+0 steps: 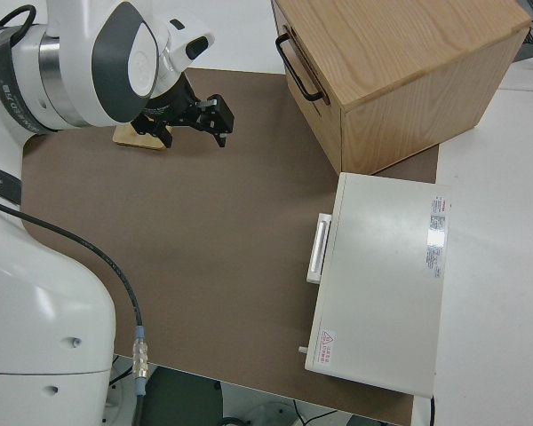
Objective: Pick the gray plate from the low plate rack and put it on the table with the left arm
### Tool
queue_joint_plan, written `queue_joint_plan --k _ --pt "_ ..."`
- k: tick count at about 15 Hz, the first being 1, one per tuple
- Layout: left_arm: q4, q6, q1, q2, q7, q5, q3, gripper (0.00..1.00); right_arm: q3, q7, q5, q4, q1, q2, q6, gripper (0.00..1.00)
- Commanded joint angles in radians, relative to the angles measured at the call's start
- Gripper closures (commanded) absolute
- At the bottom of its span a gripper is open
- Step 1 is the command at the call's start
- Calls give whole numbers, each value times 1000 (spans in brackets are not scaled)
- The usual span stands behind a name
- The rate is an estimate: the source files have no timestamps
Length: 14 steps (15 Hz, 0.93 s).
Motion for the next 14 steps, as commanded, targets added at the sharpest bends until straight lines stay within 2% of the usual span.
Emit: queue_joint_plan --k 1,4,10,14 --pt "-25 24 1 -9 -4 20 -2 17 17 13 -2 9 -20 -3 -14 17" --pt "-54 44 -3 44 -4 75 -11 17 17 13 -2 9 -19 -1 -14 17" --pt "-114 52 0 69 6 138 21 17 17 13 -2 9 -19 -1 -14 17" --pt "-159 46 1 83 6 272 49 15 17 13 -2 9 -19 -3 -14 17"
